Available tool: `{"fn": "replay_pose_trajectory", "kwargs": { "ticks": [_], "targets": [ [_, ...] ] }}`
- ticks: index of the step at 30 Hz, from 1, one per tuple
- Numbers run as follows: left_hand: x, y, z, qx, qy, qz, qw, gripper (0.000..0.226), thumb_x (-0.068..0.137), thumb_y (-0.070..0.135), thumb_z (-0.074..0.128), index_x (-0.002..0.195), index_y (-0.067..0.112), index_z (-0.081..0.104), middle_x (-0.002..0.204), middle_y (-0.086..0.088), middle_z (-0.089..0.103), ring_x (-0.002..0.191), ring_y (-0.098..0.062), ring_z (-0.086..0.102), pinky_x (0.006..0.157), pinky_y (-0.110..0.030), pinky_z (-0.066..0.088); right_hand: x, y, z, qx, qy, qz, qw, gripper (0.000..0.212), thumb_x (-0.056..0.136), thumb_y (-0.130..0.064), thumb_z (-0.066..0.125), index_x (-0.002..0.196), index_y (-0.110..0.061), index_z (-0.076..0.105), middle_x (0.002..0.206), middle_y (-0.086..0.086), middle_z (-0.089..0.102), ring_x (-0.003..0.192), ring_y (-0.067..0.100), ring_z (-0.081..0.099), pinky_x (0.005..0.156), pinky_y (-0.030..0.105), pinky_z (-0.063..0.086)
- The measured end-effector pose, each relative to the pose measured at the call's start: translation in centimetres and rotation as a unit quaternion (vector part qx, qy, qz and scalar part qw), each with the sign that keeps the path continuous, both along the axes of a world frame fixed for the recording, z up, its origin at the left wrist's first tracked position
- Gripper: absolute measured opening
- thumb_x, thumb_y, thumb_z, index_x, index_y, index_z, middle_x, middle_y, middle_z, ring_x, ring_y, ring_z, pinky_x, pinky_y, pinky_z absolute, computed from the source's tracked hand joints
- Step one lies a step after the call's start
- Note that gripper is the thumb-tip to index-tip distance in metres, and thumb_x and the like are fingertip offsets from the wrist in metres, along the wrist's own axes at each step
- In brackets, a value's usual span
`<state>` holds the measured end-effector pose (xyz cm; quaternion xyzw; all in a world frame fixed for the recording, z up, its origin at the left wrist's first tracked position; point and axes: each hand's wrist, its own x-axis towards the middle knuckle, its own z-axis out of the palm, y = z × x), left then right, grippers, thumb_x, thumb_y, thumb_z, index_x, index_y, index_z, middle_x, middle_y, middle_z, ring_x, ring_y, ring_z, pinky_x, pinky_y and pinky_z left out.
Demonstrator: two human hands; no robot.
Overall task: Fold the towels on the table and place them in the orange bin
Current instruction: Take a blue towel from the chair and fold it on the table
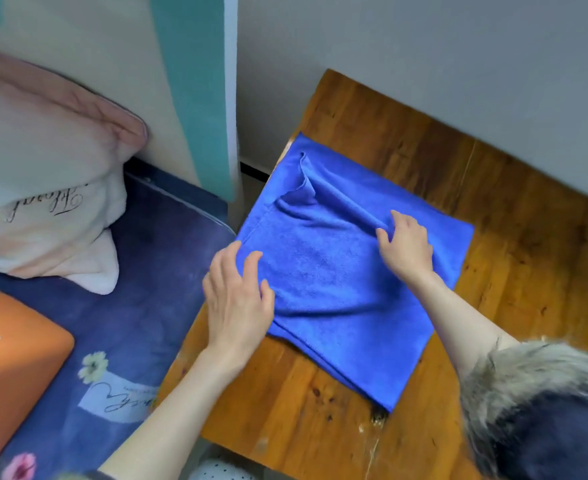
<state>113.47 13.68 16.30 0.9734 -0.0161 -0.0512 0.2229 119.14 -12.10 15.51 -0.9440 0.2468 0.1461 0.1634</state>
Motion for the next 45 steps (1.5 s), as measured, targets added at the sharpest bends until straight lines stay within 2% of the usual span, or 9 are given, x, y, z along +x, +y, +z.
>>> {"fn": "replay_pose_trajectory", "kwargs": {
  "ticks": [3,9,13,21,30,36,38,42,45],
  "targets": [
    [-0.7,-2.6,-0.8,0.014,0.069,-0.136,0.988,0.043,0.083,0.028,0.045,0.120,0.009,0.059,0.134,-0.020,0.049,0.123,-0.041,0.047,0.093,-0.051,0.043,-2.7,-2.4,-1.2,-0.042,0.045,0.034,0.998,0.057,0.097,-0.038,0.040,0.148,-0.017,0.023,0.157,0.006,0.015,0.144,0.026,0.012,0.112,0.053,0.022],
    [-0.9,-6.7,-2.0,0.079,0.175,-0.219,0.957,0.051,0.099,0.038,0.033,0.147,0.028,0.020,0.158,-0.007,0.002,0.145,-0.027,-0.003,0.113,-0.052,0.006,-4.6,-5.1,-1.4,-0.069,0.125,0.097,0.985,0.062,0.097,-0.048,0.032,0.150,-0.031,0.005,0.159,-0.005,-0.006,0.146,0.021,-0.002,0.110,0.052,0.026],
    [-0.2,-8.7,-2.5,0.078,0.153,-0.213,0.962,0.046,0.097,0.039,0.038,0.141,0.026,0.034,0.151,-0.011,0.020,0.144,-0.027,0.005,0.110,-0.059,0.010,-6.7,-6.1,-0.9,-0.058,0.150,0.043,0.986,0.063,0.095,-0.057,0.024,0.150,-0.033,0.003,0.159,-0.004,-0.006,0.146,0.023,0.000,0.108,0.049,0.029],
    [0.2,-13.8,-2.5,0.108,0.130,-0.307,0.937,0.039,0.091,0.037,0.049,0.123,0.016,0.042,0.142,-0.006,0.025,0.144,-0.023,0.001,0.108,-0.064,0.010,-17.1,-7.6,0.6,-0.066,0.151,-0.098,0.982,0.055,0.098,-0.048,0.030,0.146,-0.024,0.027,0.141,0.020,0.034,0.118,0.039,0.047,0.091,0.042,0.043],
    [-4.0,-14.8,-2.3,0.119,0.205,-0.408,0.882,0.054,0.086,0.007,0.053,0.132,0.023,0.029,0.156,0.012,-0.011,0.144,-0.017,-0.013,0.109,-0.066,0.002,-26.9,-6.6,0.8,0.100,0.260,-0.220,0.935,0.036,0.096,-0.041,0.040,0.117,-0.013,0.048,0.124,0.017,0.052,0.112,0.036,0.054,0.091,0.037,0.042],
    [-4.3,-13.2,-1.5,0.099,0.235,-0.433,0.865,0.050,0.091,0.016,0.050,0.137,0.027,0.034,0.157,0.014,0.000,0.145,-0.013,-0.005,0.114,-0.053,0.000,-28.0,-6.8,1.5,0.169,0.286,-0.240,0.912,0.032,0.094,-0.046,0.037,0.079,-0.018,0.041,0.104,0.011,0.064,0.081,0.031,0.068,0.078,0.034,0.052],
    [-3.8,-13.4,-1.1,0.064,0.241,-0.411,0.877,0.040,0.092,0.016,0.048,0.132,0.024,0.044,0.156,0.011,0.015,0.145,-0.014,0.005,0.114,-0.051,0.007,-27.2,-7.7,1.7,0.149,0.278,-0.236,0.919,0.035,0.095,-0.045,0.038,0.070,-0.020,0.041,0.105,0.012,0.065,0.090,0.031,0.066,0.079,0.032,0.048],
    [-1.9,-14.4,-0.9,-0.025,0.207,-0.370,0.905,0.029,0.091,0.010,0.050,0.120,0.012,0.056,0.129,-0.006,0.052,0.128,-0.026,0.040,0.103,-0.042,0.034,-24.3,-9.8,1.9,0.120,0.160,-0.265,0.943,0.025,0.095,-0.036,0.043,0.087,-0.015,0.055,0.107,0.014,0.064,0.102,0.035,0.058,0.079,0.035,0.043],
    [0.1,-14.9,-0.8,-0.047,0.148,-0.327,0.932,0.032,0.089,0.002,0.050,0.120,0.004,0.056,0.122,-0.015,0.051,0.121,-0.032,0.042,0.101,-0.036,0.035,-21.1,-12.1,1.7,0.127,0.034,-0.283,0.950,0.023,0.096,-0.027,0.043,0.108,-0.012,0.056,0.107,0.013,0.063,0.102,0.034,0.057,0.072,0.033,0.038]
  ]
}}
